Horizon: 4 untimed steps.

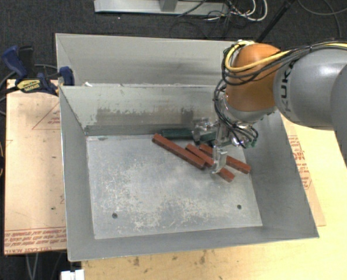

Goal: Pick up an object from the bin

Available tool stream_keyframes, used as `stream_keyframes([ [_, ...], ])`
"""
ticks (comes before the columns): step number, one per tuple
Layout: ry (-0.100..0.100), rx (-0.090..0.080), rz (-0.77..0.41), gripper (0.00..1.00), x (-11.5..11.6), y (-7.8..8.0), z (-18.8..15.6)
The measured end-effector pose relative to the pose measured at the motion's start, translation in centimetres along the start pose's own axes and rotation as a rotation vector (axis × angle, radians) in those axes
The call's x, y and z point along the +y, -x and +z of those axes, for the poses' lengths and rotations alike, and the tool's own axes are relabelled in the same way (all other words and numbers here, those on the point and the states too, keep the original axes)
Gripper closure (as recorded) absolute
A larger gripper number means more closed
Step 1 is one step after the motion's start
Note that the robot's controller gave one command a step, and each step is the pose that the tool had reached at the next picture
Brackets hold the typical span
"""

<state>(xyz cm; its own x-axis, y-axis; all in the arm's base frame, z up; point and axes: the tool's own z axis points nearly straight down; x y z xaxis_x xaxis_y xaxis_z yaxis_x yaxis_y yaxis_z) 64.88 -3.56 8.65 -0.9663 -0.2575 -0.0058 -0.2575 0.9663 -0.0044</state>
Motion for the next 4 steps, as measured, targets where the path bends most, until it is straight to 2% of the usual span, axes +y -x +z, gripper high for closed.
stream_keyframes([
  [1,0.006,0.003,-0.006,1.0,0.6,0.0,0.0],
  [2,0.006,0.003,-0.006,0.0,0.6,0.0,0.0],
  [3,0.003,0.0,0.034,0.0,-4.4,-0.9,1.6],
  [4,0.005,0.001,0.222,0.0,1.1,-1.5,1.5],
])
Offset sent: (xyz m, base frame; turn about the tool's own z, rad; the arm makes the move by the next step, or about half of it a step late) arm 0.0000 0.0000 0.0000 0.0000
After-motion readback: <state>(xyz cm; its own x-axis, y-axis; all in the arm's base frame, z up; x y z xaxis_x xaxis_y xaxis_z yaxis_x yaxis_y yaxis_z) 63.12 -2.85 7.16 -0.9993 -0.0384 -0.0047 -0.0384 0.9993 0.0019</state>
